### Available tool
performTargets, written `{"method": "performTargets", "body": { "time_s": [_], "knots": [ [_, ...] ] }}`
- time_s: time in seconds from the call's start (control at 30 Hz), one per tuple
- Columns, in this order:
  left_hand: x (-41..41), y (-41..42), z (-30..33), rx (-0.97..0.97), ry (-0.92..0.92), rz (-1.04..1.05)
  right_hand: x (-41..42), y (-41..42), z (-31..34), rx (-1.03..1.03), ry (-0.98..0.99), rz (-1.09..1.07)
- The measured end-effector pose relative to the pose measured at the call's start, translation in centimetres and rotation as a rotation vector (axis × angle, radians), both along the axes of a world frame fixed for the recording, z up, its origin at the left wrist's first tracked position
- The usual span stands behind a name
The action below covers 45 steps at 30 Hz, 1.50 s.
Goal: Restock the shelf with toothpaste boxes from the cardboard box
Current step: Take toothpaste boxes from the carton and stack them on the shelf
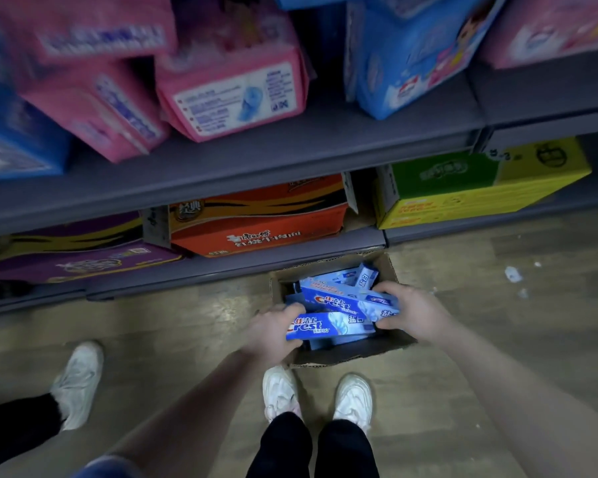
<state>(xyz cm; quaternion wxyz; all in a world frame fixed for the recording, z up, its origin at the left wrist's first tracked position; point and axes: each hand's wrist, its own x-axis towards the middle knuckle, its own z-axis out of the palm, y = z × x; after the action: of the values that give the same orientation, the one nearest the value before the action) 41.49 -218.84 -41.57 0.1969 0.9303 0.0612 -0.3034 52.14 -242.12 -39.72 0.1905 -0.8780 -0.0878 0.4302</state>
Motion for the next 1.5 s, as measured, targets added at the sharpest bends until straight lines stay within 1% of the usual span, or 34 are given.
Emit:
{"method": "performTargets", "body": {
  "time_s": [0.17,0.3,0.43,0.5,0.63,0.77,0.93,1.03,1.2,1.5],
  "knots": [
    [0.1,1.6,4.5,-0.062,-0.135,0.005,0.5,0.6,4.9,0.115,-0.089,0.001],
    [0.1,3.0,8.5,-0.052,-0.271,-0.023,0.9,1.1,9.0,0.187,-0.147,0.038],
    [-0.4,4.5,12.6,-0.021,-0.442,-0.107,1.3,1.8,13.5,0.224,-0.233,0.110],
    [-0.7,5.2,14.9,-0.017,-0.490,-0.105,1.4,2.2,16.0,0.251,-0.258,0.133],
    [-1.5,6.4,20.2,-0.035,-0.585,-0.110,1.5,3.1,21.6,0.331,-0.303,0.165],
    [-2.9,7.5,26.2,-0.040,-0.709,-0.109,1.0,3.5,28.0,0.455,-0.356,0.178],
    [-4.0,8.2,33.6,0.002,-0.898,-0.106,0.4,3.7,35.4,0.584,-0.385,0.178],
    [-4.1,8.4,37.1,0.062,-0.960,-0.091,0.5,4.0,39.2,0.644,-0.445,0.206],
    [-4.3,9.0,41.8,0.101,-1.047,-0.095,0.6,4.5,44.6,0.685,-0.544,0.272],
    [-4.0,9.9,49.0,0.199,-1.201,-0.081,1.1,6.1,51.4,0.736,-0.644,0.320]
  ]
}}
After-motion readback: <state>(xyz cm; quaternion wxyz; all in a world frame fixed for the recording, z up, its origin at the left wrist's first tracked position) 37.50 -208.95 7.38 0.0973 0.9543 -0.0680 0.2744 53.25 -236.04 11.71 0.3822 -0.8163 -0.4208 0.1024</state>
